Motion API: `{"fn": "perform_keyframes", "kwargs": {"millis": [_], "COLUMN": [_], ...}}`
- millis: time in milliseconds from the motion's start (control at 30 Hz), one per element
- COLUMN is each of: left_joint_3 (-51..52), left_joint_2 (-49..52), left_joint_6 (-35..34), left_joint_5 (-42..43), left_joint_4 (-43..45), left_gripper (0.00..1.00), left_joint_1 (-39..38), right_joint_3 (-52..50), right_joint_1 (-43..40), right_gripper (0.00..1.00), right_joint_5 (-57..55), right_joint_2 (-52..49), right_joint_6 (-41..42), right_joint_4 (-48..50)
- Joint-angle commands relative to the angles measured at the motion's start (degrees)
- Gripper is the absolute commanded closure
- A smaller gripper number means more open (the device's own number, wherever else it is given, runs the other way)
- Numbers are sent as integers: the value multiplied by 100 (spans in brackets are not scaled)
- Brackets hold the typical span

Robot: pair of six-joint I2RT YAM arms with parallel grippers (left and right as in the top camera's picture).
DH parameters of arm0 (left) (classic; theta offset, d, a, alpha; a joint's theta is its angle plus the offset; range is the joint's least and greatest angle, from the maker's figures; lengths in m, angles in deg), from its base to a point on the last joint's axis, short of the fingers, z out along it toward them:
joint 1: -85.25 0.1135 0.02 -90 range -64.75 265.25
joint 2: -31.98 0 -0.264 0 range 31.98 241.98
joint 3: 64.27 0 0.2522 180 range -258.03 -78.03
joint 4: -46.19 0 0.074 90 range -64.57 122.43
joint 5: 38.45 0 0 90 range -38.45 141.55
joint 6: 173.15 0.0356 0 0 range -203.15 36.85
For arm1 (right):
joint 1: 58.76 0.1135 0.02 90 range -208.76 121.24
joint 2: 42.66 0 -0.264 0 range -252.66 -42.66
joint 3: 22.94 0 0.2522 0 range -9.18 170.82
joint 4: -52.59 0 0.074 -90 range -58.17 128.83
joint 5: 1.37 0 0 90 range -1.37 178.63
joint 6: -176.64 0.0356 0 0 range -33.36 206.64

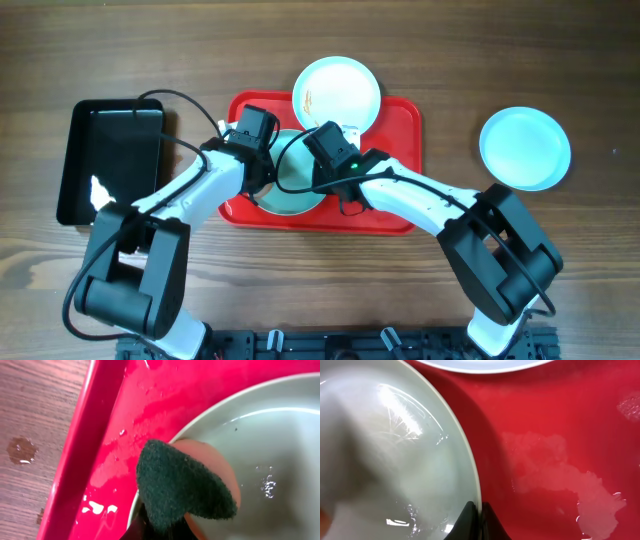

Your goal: Clean dirty plates on tray and stack at the side

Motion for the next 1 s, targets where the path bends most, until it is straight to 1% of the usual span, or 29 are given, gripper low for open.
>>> {"fn": "perform_keyframes", "kwargs": {"millis": [0,133,300,433,533,633,700,833,900,967], "left_joint_3": [74,74,74,74,76,76,87,87,94,103], "left_joint_2": [-332,-767,-1419,-1991,-2361,-2422,-2393,-2343,-2341,-2341], "left_joint_6": [87,87,90,90,87,42,-214,-387,-385,-387], "left_joint_5": [-1123,-1113,-813,-271,153,267,302,304,302,304], "left_joint_4": [52,170,125,-120,-595,-1091,-1388,-1722,-1803,-1880], "left_gripper": [96,96,96,96,96,96,96,96,96,96], "left_joint_1": [262,262,262,262,262,262,262,262,262,262], "right_joint_3": [-199,-199,-199,-199,-179,-160,-160,-160,-160,-160], "right_joint_1": [-107,-107,-107,-107,-107,-107,-107,-107,-107,-107], "right_gripper": [96,96,96,96,96,96,96,96,96,96], "right_joint_5": [-483,-483,-483,-385,-304,-306,-350,-850,-1193,-1521], "right_joint_2": [-188,-188,-188,-181,-52,234,496,1054,1355,1676], "right_joint_6": [-28,-26,-22,-28,-61,-352,-540,-546,-789,-1294], "right_joint_4": [-273,-302,-310,-350,-376,-420,-455,-673,-726,-695]}}
